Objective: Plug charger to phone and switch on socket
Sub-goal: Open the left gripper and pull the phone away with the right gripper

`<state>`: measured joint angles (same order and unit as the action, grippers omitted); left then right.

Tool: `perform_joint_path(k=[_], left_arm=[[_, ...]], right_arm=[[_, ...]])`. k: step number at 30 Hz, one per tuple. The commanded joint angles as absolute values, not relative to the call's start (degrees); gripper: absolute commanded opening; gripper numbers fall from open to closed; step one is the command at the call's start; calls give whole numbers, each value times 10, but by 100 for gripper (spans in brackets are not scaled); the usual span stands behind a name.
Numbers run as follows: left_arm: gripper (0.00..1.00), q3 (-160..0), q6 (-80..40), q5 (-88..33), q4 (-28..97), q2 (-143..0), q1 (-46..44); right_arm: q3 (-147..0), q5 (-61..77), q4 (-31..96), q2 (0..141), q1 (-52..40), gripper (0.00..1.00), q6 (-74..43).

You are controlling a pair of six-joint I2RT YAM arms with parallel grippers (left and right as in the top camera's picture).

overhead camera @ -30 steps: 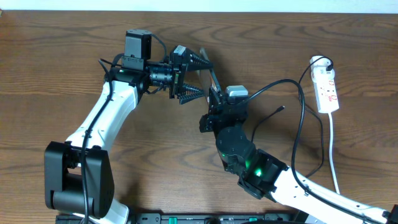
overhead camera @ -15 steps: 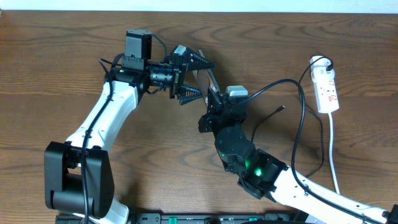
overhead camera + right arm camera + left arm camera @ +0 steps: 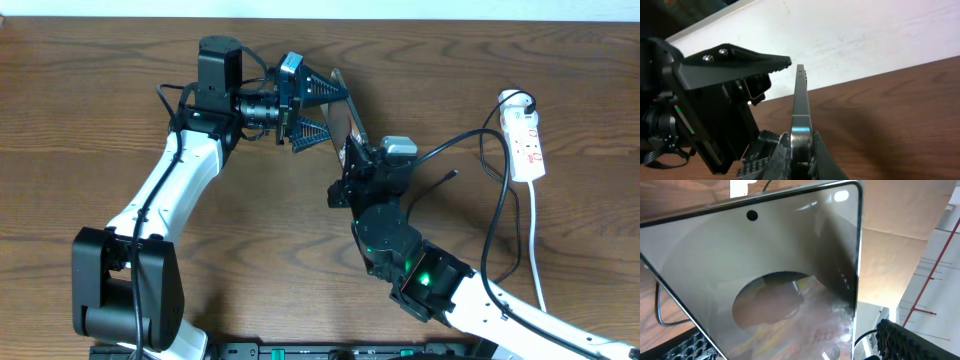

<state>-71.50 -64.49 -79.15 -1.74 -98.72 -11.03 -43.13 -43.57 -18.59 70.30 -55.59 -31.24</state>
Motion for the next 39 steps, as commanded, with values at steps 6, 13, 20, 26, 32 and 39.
perform_joint_path(k=[6,13,20,26,32,39], left_arm=[[98,-719,-615,-783,-27,-973,-107],[98,-719,-613,-773,-27,-973,-107],[98,-719,-559,-773,-31,-973,-105],[98,-719,-533,-759,-31,-973,-94],[98,-719,-513,-677,-28,-973,-92],[98,-719,-389,-440,121,-973,-92]], right_arm=[[-442,-449,-170,689,-528,1,-340],[-442,-453,-160,669,-504,1,-343],[-442,-445,-66,647,-478,1,-433],[-442,-409,-6,598,-477,1,-437],[-442,-361,60,538,-477,1,-463],[-442,-327,116,509,-477,1,-487]])
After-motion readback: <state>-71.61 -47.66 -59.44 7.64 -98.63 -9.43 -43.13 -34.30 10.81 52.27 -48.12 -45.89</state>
